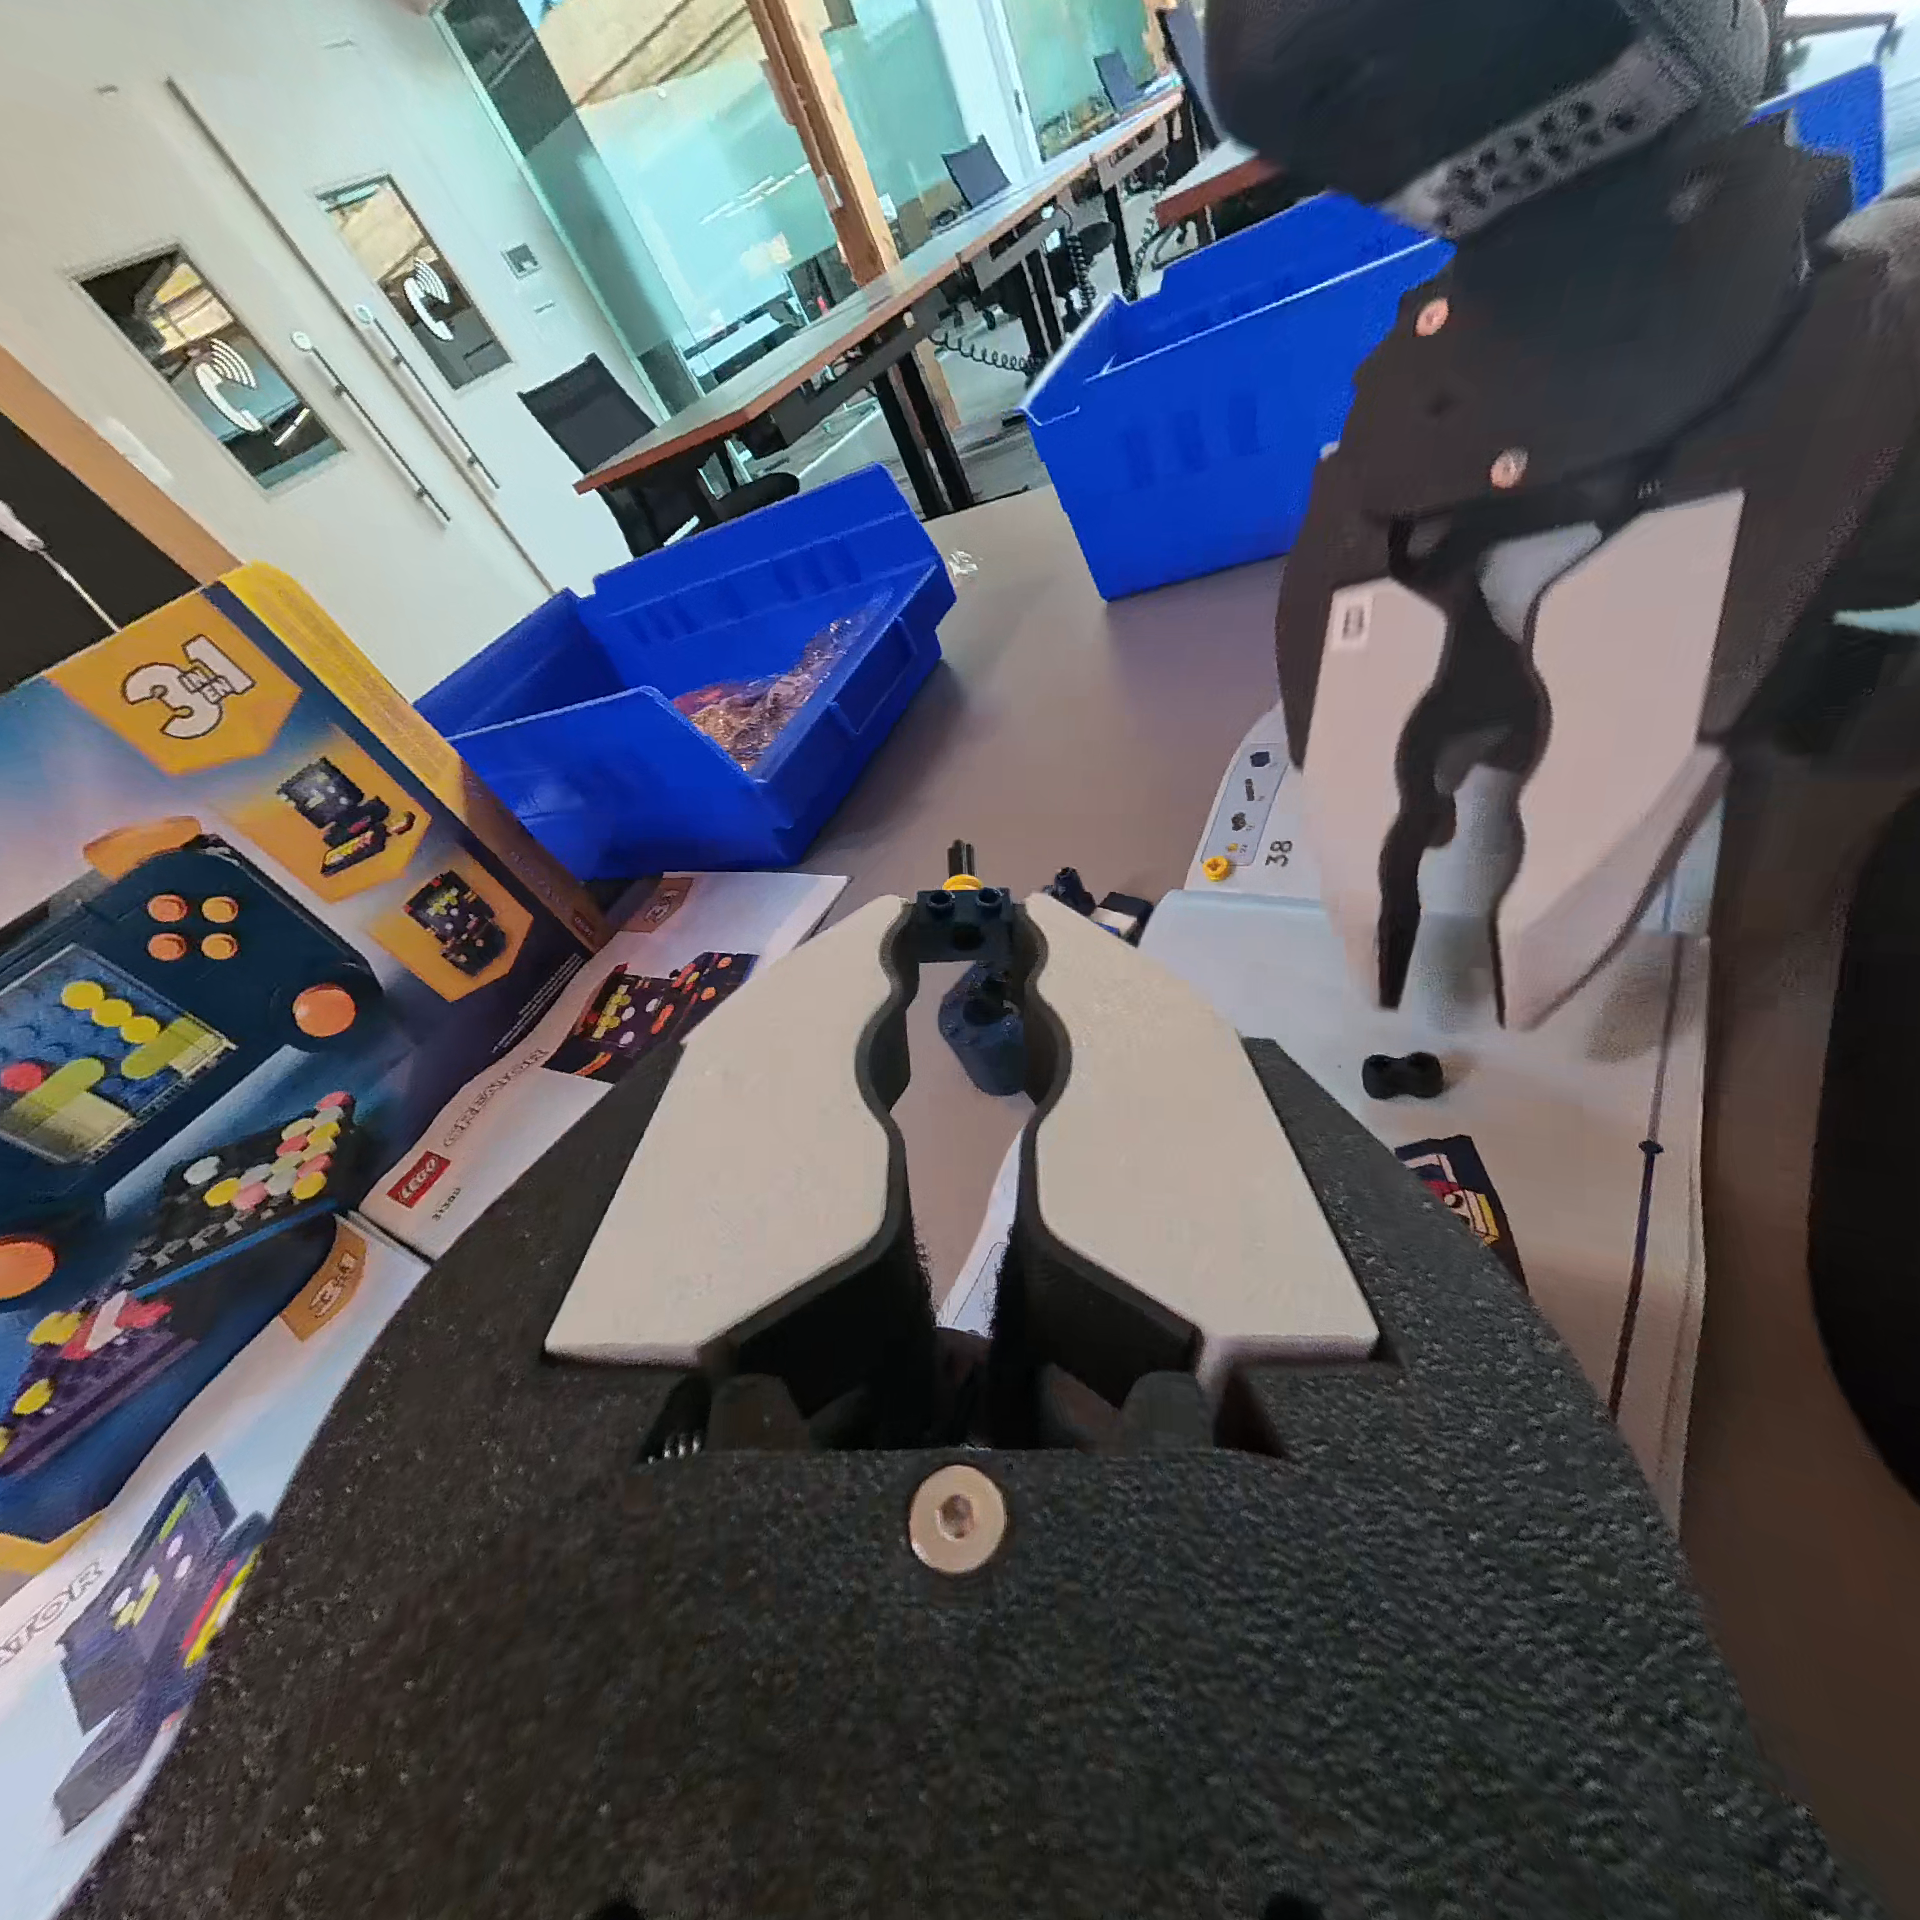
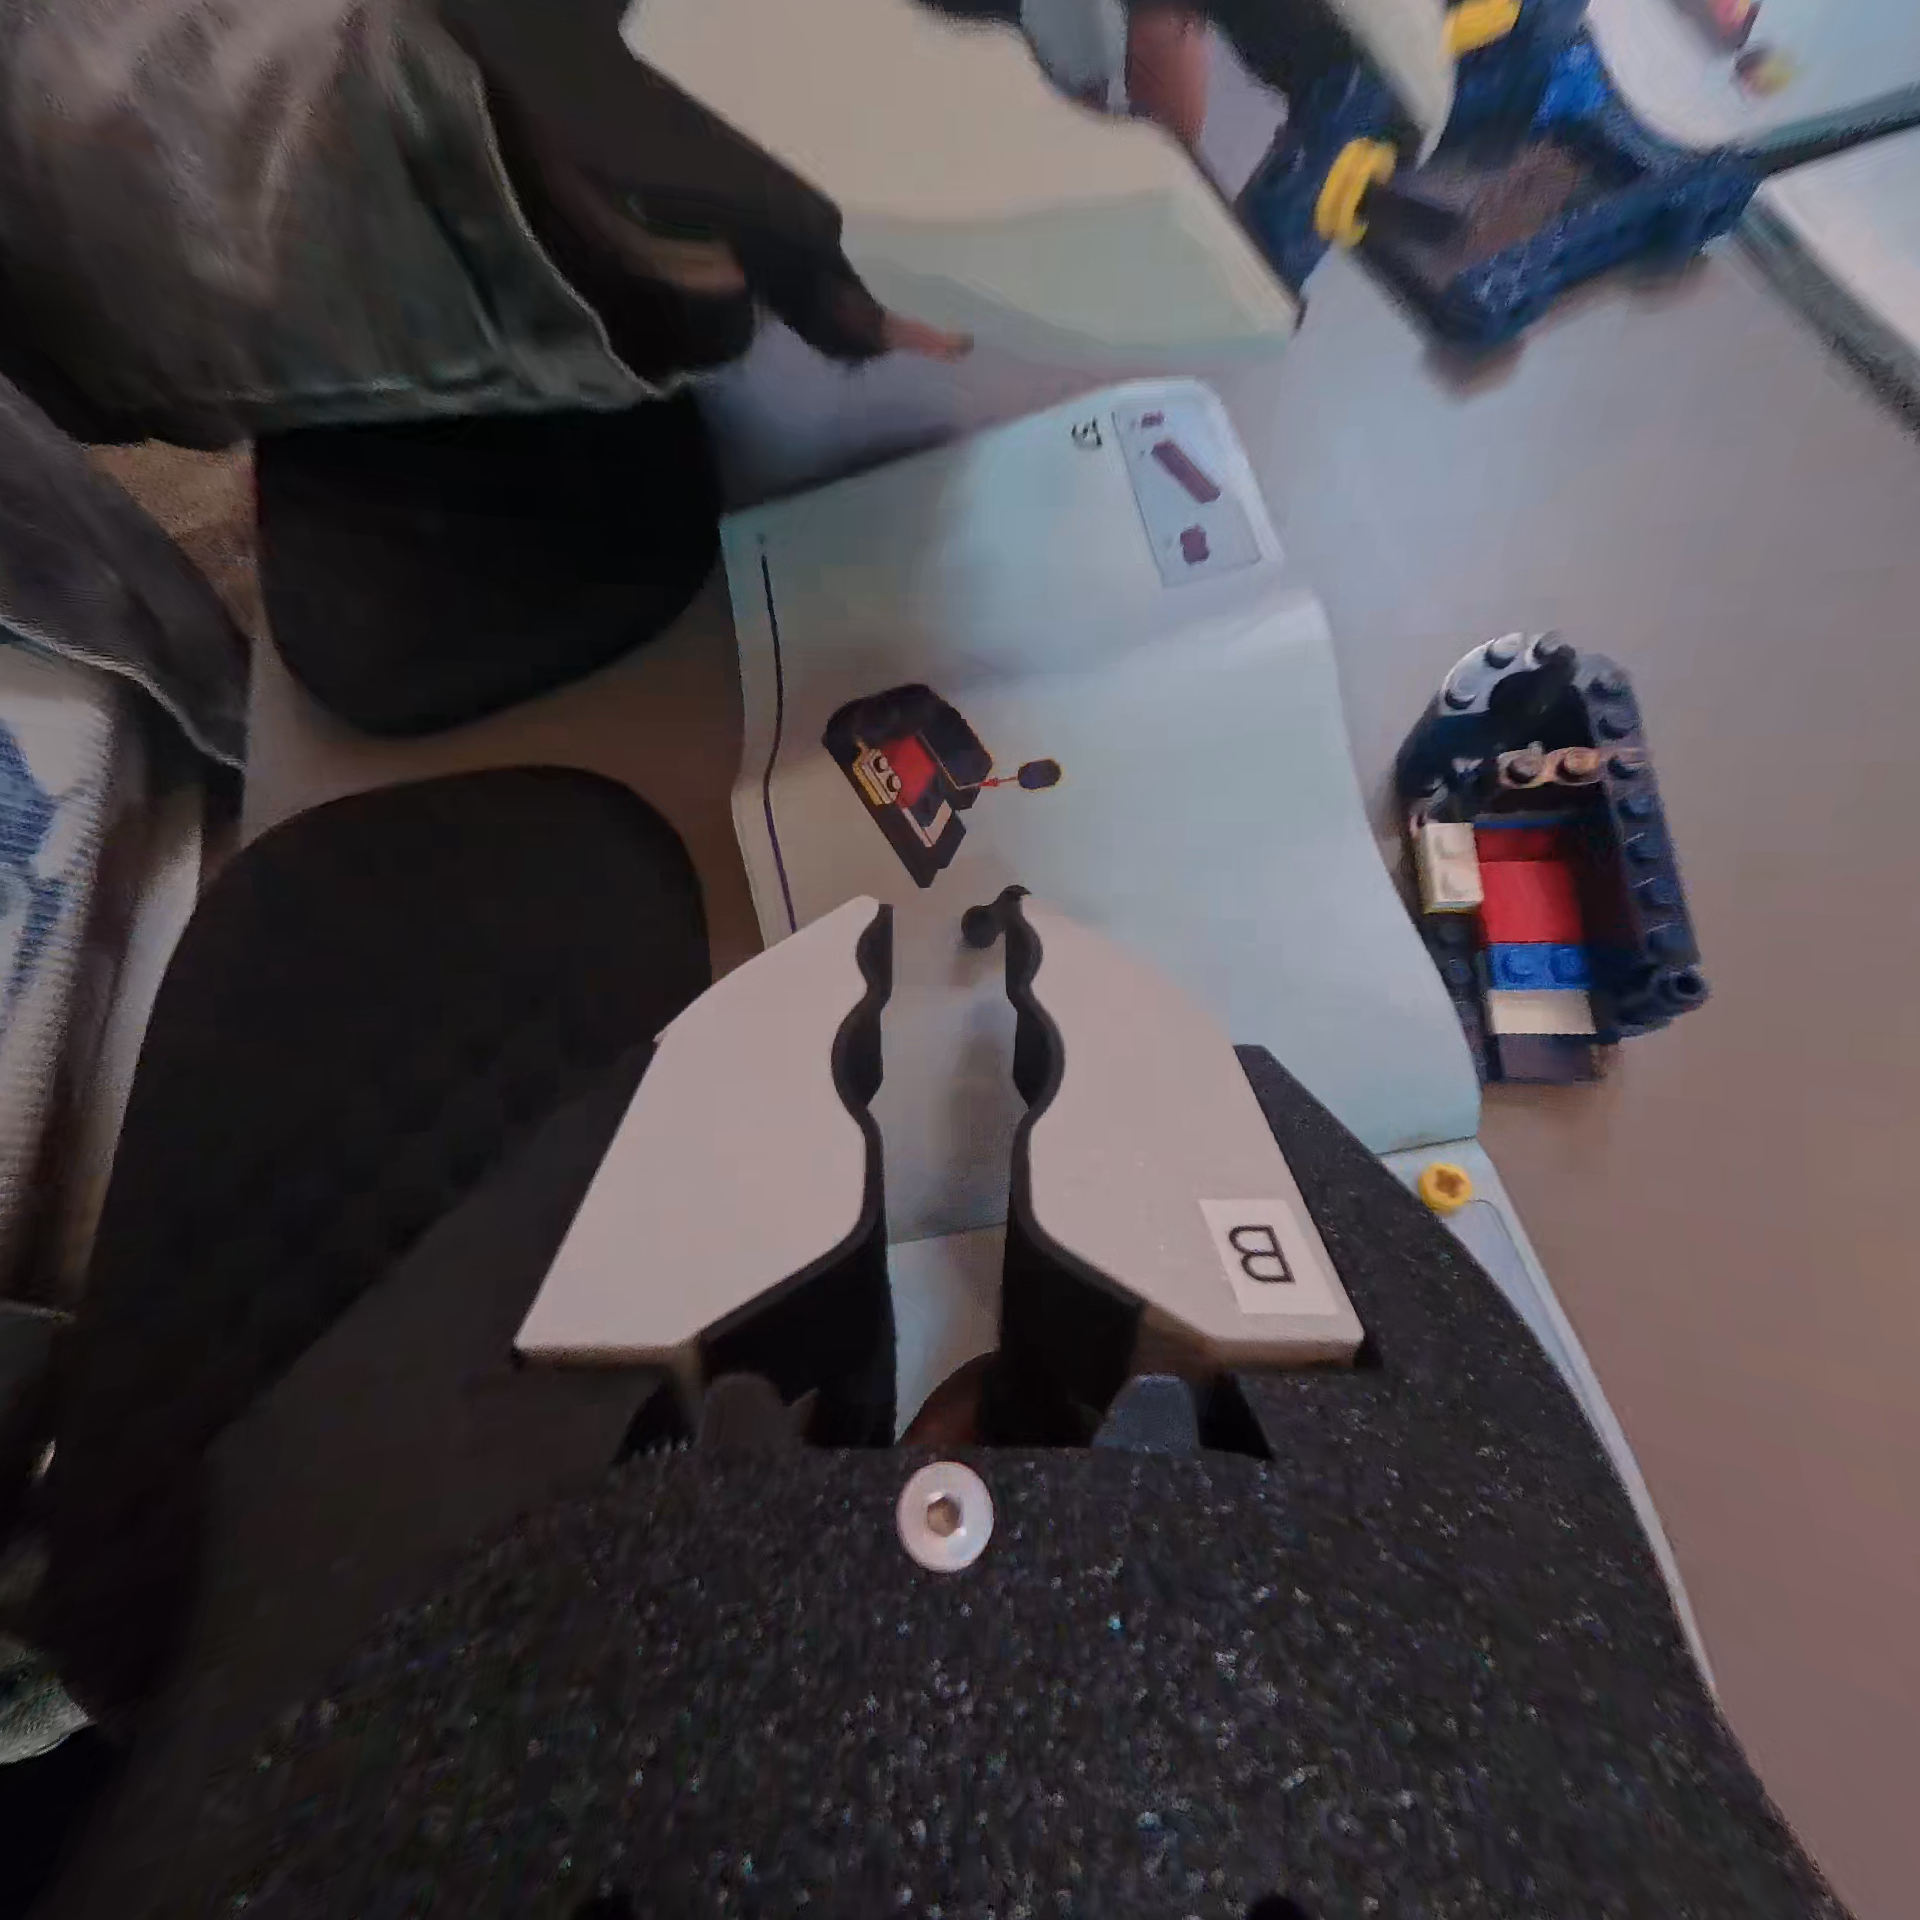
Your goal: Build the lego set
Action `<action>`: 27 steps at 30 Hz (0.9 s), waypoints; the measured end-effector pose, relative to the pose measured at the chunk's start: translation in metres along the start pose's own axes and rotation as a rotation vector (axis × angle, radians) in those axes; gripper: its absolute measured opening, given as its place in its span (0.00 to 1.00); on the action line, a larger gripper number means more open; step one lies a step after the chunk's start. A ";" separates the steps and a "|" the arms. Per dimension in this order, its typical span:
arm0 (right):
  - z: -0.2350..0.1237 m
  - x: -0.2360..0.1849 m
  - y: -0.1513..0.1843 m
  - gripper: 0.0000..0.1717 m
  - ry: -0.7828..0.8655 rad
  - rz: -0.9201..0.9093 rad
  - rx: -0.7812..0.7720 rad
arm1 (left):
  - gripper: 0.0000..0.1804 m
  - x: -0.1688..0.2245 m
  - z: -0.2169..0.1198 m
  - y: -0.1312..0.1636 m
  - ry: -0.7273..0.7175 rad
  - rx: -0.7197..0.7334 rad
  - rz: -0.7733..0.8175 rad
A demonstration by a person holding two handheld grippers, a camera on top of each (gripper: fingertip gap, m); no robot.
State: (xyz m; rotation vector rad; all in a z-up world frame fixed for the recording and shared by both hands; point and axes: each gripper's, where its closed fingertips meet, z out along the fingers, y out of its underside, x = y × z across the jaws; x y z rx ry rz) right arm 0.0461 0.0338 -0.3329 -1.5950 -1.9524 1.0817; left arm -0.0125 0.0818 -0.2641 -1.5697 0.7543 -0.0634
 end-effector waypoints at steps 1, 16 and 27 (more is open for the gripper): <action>0.004 0.002 0.003 0.12 0.019 0.017 -0.031 | 0.09 0.000 -0.001 -0.001 -0.005 0.002 0.005; 0.018 0.014 0.013 0.07 0.247 0.135 -0.221 | 0.09 0.003 -0.001 -0.003 -0.001 0.000 0.043; -0.089 0.010 -0.112 0.02 -0.166 0.146 0.835 | 0.09 0.018 -0.024 -0.056 0.305 0.356 -0.389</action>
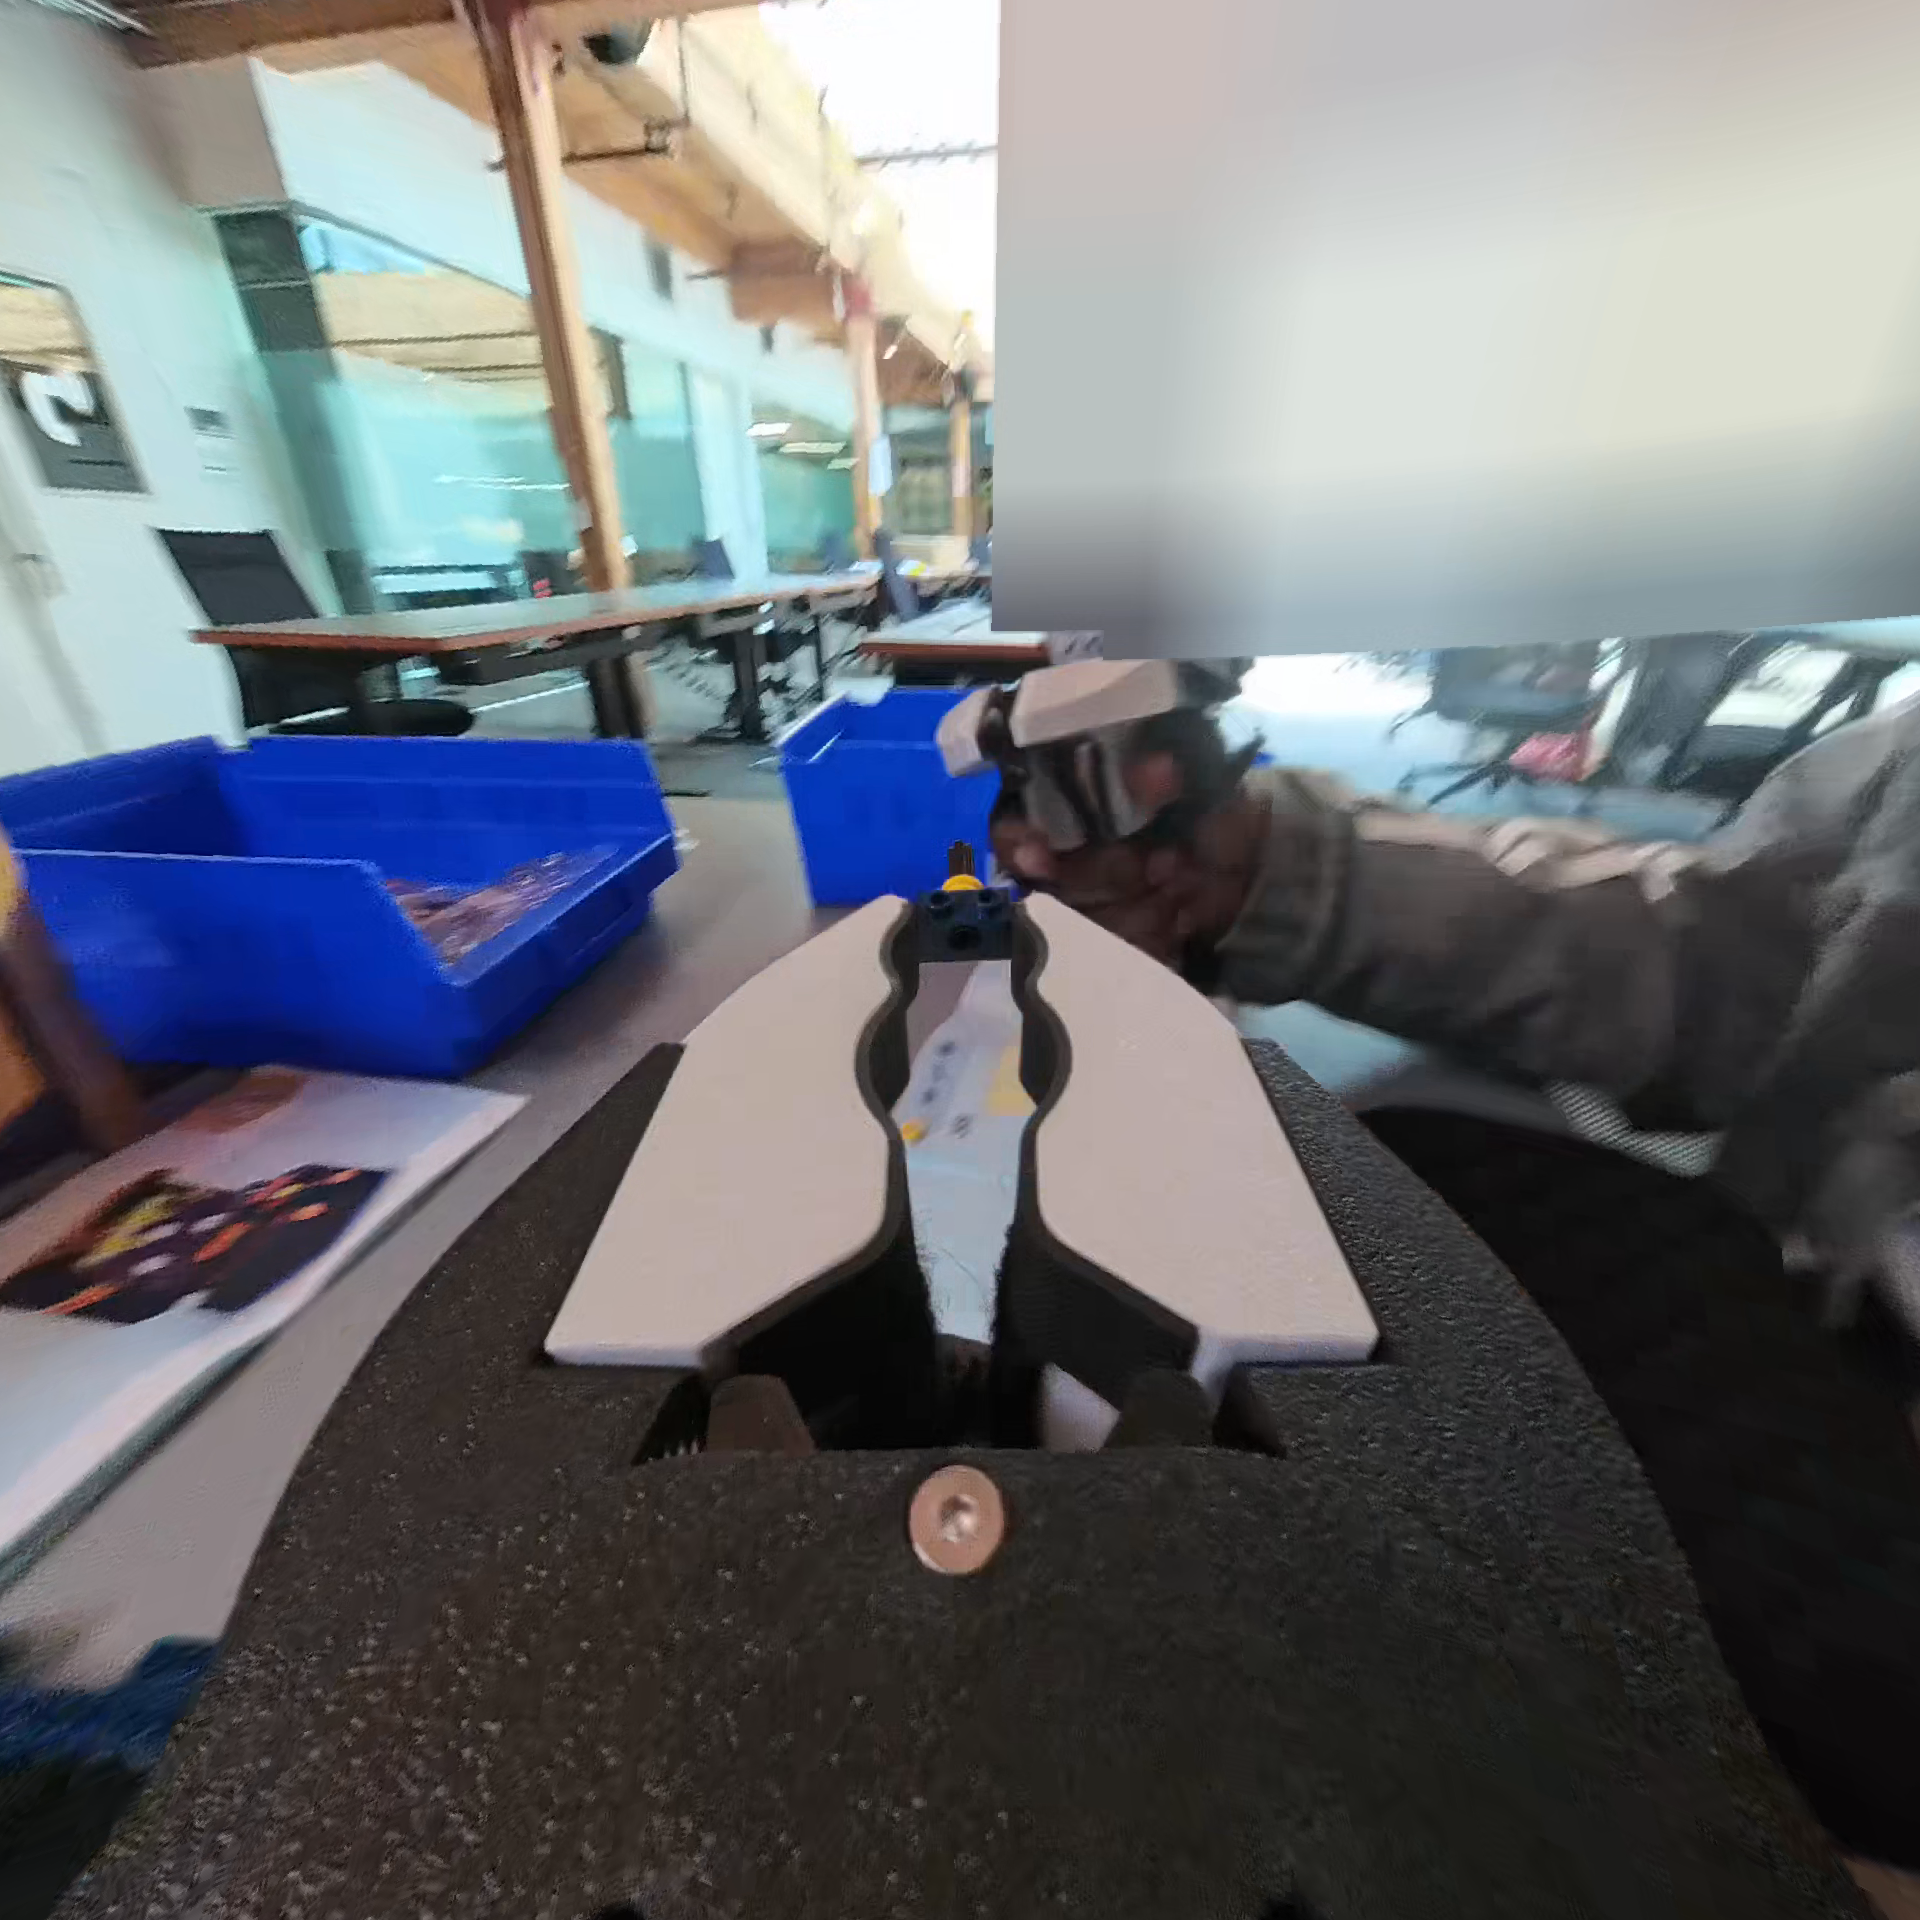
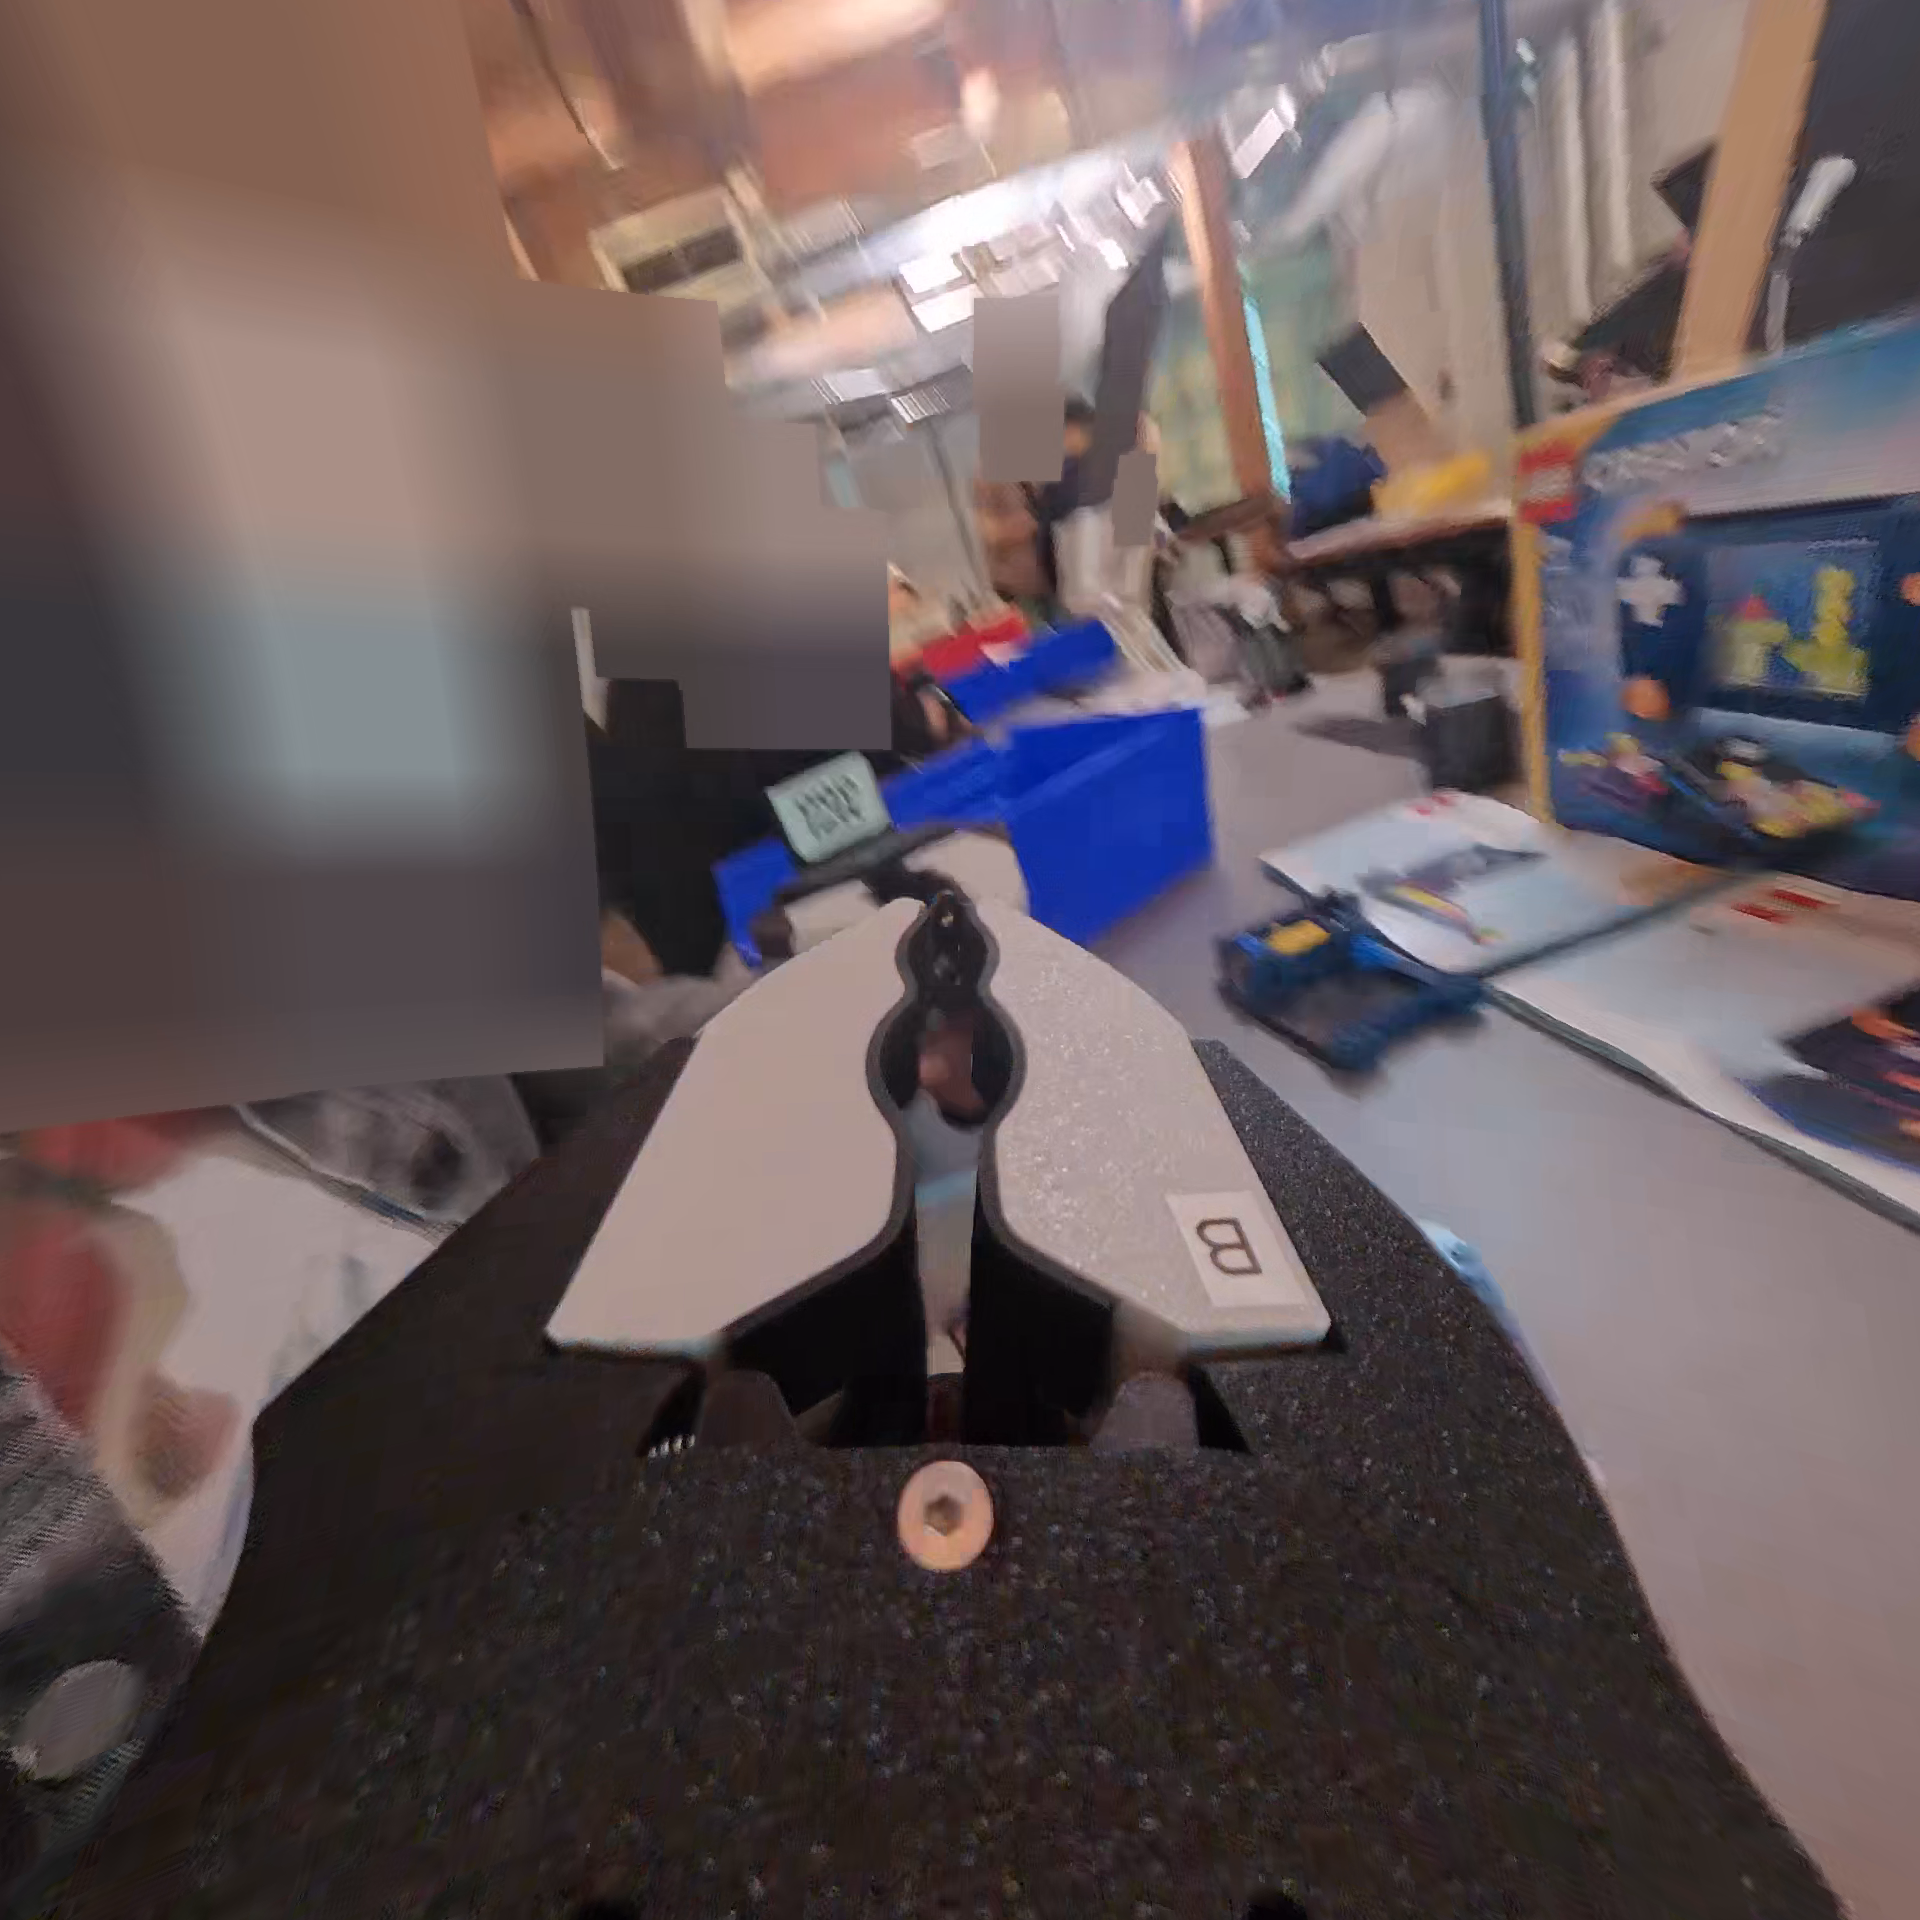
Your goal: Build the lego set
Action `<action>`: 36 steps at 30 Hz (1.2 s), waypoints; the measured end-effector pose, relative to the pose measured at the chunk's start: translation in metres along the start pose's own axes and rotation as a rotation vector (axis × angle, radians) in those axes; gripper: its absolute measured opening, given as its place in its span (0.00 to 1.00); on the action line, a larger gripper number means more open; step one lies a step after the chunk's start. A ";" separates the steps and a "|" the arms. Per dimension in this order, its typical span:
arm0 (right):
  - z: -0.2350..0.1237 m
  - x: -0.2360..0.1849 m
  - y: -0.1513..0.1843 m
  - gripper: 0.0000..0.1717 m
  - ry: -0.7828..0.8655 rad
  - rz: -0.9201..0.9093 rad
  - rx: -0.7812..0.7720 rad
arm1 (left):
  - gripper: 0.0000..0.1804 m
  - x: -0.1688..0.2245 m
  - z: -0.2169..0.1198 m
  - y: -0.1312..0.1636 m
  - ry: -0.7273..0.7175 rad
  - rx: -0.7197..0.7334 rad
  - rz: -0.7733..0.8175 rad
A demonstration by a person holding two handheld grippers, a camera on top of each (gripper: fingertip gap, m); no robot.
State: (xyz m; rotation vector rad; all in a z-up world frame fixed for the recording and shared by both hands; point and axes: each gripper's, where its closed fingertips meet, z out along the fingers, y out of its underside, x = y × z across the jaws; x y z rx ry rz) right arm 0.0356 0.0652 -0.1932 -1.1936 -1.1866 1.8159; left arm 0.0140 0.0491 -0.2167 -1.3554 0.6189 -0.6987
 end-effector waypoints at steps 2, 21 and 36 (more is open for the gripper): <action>0.001 -0.008 -0.015 0.02 -0.144 0.162 0.144 | 0.09 0.003 -0.001 -0.007 0.031 0.038 -0.082; 0.005 -0.009 0.010 0.03 -0.361 0.465 0.195 | 0.09 0.012 0.003 0.000 0.004 -0.062 0.051; 0.009 -0.005 0.024 0.03 -0.231 0.314 0.055 | 0.09 0.012 0.004 0.008 0.006 -0.100 0.040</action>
